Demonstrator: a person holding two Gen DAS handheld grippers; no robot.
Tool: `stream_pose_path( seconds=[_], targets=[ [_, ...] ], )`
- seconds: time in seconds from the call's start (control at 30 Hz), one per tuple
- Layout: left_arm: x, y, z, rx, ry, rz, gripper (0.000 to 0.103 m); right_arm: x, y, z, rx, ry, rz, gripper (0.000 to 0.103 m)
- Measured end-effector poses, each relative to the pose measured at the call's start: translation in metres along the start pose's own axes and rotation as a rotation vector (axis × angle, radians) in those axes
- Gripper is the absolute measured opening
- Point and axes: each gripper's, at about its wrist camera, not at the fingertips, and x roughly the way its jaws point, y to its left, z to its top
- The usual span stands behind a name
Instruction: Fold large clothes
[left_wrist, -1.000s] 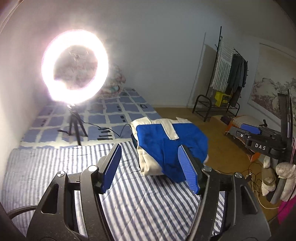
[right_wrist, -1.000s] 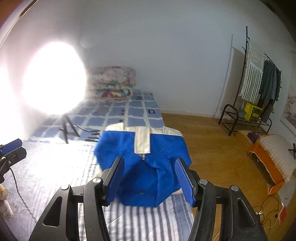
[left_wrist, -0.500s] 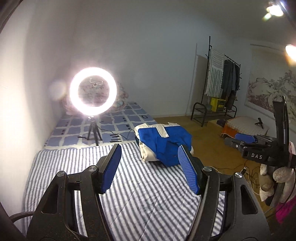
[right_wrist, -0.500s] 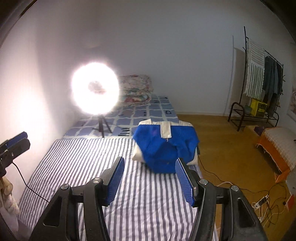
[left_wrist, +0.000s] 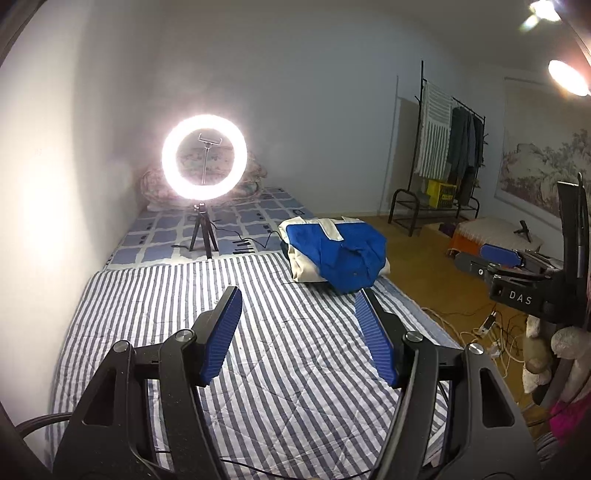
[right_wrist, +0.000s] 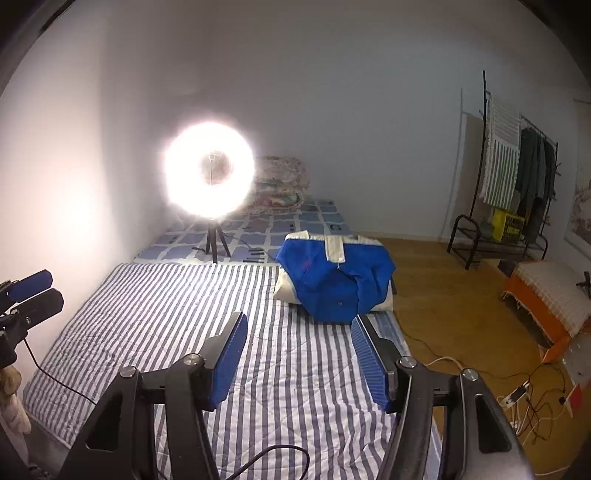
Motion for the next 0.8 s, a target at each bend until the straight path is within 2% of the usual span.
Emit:
stream_pose_path(
  seconds=[0.17, 0.27, 0.43, 0.57, 0.8],
  targets=[
    [-0.004, -0.001, -0.008, 0.001, -0.003, 0.021, 0.067, -0.002, -0.005, -0.004, 0.015, -0.017, -0.016, 0.068],
    [-0.005, 0.0, -0.014, -0.004, 0.002, 0.032, 0.081, -0.002, -0.005, -0.012, 0.015, -0.016, -0.031, 0.077],
    [-0.006, -0.002, -0.017, 0.001, -0.004, 0.052, 0.086, 0.001, -0.004, -0.017, 0.001, -0.015, -0.058, 0.092],
    [-0.004, -0.005, -0.017, 0.005, -0.014, 0.062, 0.096, 0.002, -0.007, -0.019, 0.009, -0.026, -0.084, 0.102],
    [0.001, -0.01, -0.016, 0.023, -0.019, 0.099, 0.103, 0.003, -0.012, -0.017, 0.039, -0.04, -0.095, 0.103]
  ],
)
